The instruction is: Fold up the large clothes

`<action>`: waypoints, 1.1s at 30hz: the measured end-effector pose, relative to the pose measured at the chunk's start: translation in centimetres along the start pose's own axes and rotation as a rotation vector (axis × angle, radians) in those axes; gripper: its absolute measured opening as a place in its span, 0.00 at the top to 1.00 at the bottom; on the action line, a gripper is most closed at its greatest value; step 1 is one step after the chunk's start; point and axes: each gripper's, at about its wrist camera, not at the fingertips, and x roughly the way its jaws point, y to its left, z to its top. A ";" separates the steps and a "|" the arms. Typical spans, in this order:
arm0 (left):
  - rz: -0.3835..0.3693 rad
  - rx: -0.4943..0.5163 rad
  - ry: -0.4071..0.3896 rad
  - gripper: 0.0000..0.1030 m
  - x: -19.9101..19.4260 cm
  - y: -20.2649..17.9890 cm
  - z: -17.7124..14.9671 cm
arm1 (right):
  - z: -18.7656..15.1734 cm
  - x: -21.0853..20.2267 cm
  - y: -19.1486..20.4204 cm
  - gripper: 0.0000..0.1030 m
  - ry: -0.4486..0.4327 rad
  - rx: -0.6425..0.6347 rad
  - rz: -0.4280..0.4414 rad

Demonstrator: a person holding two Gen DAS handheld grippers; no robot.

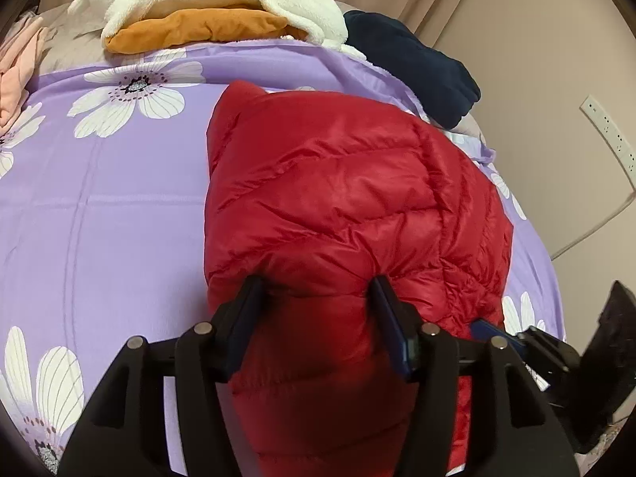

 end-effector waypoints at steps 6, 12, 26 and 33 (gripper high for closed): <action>-0.037 -0.057 0.019 0.33 -0.7 1.3 -0.2 | 0.1 -0.4 -0.4 0.76 -0.003 0.076 0.061; -0.076 -0.104 -0.036 0.27 -3.8 3.3 -0.8 | 1.0 -3.8 0.3 0.43 -0.092 0.099 0.072; -0.129 -0.206 0.014 0.09 -1.0 5.0 -1.4 | 0.8 0.2 -8.3 0.03 -0.005 0.494 0.026; -0.187 -0.251 0.048 0.02 0.9 5.6 -1.5 | -0.6 3.1 -10.5 0.01 0.088 0.619 0.124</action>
